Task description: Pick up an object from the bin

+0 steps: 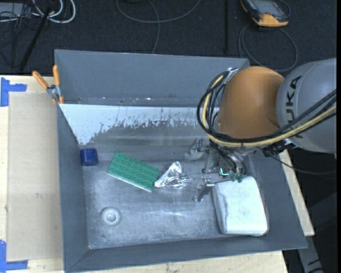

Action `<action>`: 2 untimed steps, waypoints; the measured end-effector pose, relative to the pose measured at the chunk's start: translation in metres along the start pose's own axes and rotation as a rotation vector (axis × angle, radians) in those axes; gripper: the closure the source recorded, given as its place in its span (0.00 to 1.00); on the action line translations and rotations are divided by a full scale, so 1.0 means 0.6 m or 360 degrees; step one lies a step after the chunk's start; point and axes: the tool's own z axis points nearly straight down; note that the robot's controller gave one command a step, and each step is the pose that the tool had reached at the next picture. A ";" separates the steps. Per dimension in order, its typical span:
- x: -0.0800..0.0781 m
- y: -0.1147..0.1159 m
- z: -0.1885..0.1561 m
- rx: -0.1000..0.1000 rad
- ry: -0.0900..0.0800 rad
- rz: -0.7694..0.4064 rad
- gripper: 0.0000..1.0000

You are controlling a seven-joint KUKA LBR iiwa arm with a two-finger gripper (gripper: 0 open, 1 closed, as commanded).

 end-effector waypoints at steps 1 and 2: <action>-0.072 0.014 0.178 0.0002 -0.0014 -0.0530 0.00; -0.076 0.114 0.132 0.0000 -0.0022 -0.0745 0.00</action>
Offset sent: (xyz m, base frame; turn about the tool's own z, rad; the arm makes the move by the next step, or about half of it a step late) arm 0.0399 0.0074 -0.1104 -0.3330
